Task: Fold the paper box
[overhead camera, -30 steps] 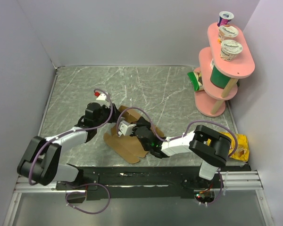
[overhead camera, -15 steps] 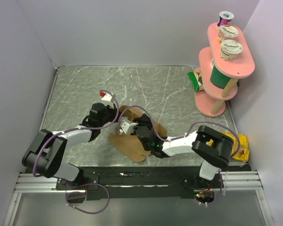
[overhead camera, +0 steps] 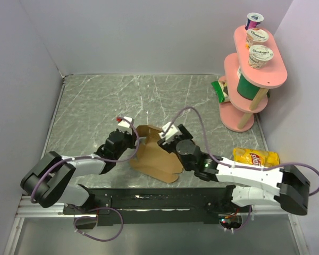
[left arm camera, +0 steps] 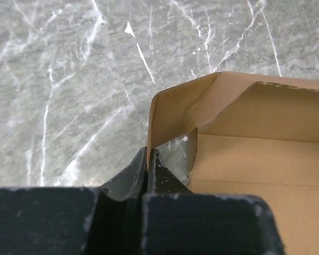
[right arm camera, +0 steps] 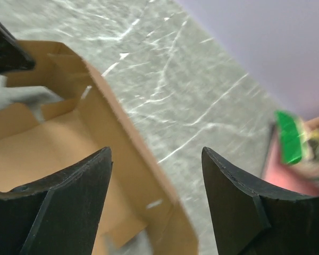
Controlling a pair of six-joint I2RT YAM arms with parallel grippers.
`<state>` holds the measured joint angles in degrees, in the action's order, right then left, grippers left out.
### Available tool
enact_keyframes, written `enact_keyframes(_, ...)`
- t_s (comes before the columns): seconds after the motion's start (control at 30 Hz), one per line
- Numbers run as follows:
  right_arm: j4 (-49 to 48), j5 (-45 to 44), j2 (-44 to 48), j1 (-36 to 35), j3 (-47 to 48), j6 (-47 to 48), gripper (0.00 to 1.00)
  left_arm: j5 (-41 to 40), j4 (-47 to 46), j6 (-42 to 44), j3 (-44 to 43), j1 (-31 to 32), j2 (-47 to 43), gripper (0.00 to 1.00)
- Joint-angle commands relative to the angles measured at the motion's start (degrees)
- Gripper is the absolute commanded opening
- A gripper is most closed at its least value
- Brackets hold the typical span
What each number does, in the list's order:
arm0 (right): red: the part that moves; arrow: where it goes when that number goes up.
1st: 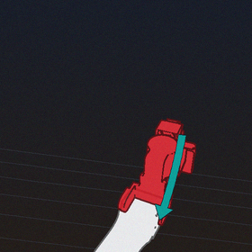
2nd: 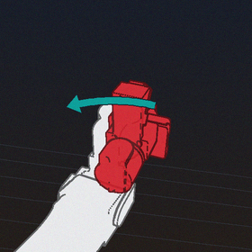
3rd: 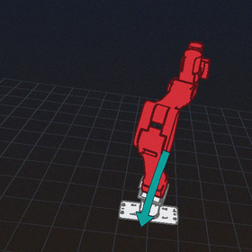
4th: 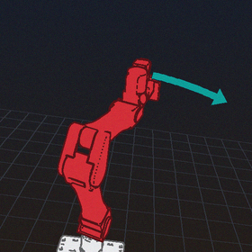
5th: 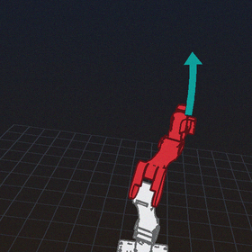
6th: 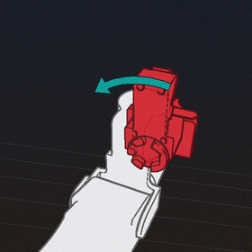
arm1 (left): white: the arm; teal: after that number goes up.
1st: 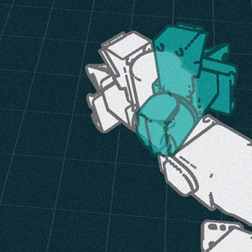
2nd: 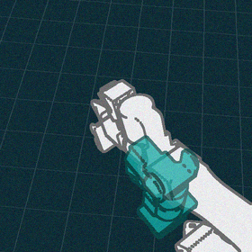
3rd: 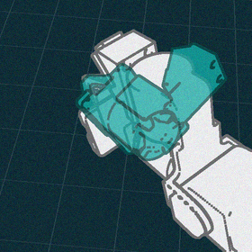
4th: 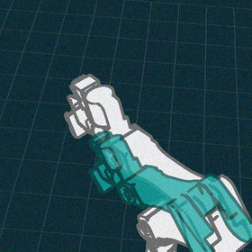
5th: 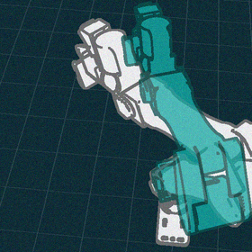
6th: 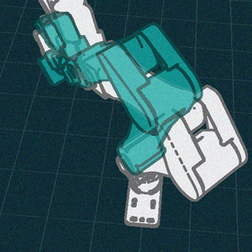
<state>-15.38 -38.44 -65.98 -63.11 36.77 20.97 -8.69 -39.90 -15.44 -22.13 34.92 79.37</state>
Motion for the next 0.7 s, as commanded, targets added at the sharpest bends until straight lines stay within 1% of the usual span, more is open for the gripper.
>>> enact_keyframes(0.0, 9.82, 2.39, 5.59, 0.80, 3.11, -18.81, 0.75, -8.52, -4.13, 1.82, 1.39, 3.13, -3.60, 0.01)
enact_keyframes(0.03, 12.01, 2.57, 5.94, 1.15, 4.35, -20.86, 0.74, -10.71, -4.13, 1.99, 1.91, 3.58, -4.05, 0.01)
enact_keyframes(0.1, 14.31, 2.14, 5.07, 1.32, 8.90, -27.79, 0.71, -12.84, -4.83, 2.70, 2.79, 4.98, -5.54, 0.01)
enact_keyframes(0.13, 16.58, 0.92, 3.76, 1.50, 10.32, -29.83, 0.70, -13.80, -4.84, 2.96, 3.32, 5.42, -5.98, 0.01)
enact_keyframes(0.2, 18.01, 1.17, 2.09, 2.37, 14.35, -35.00, 0.66, -16.35, -4.92, 3.57, 3.85, 6.47, -7.03, 0.01)
enact_keyframes(0.27, 17.75, 0.65, -0.81, 2.73, 16.39, -37.22, 0.64, -18.46, -5.10, 4.10, 4.37, 7.18, -7.48, 0.01)
enact_keyframes(0.43, 15.12, -3.48, -10.65, 3.61, 20.53, -38.02, 0.63, -20.49, -5.28, 4.28, 4.64, 8.50, -7.30, 0.01)
enact_keyframes(0.5, 11.00, -4.89, -14.07, 3.61, 20.36, -37.50, 0.63, -21.37, -5.28, 4.19, 4.47, 9.11, -6.78, 0.01)
enact_keyframes(0.67, 3.35, -9.46, -18.48, 4.14, 17.73, -36.27, 0.66, -24.09, -6.07, 4.02, 4.64, 10.96, -6.08, 0.01)
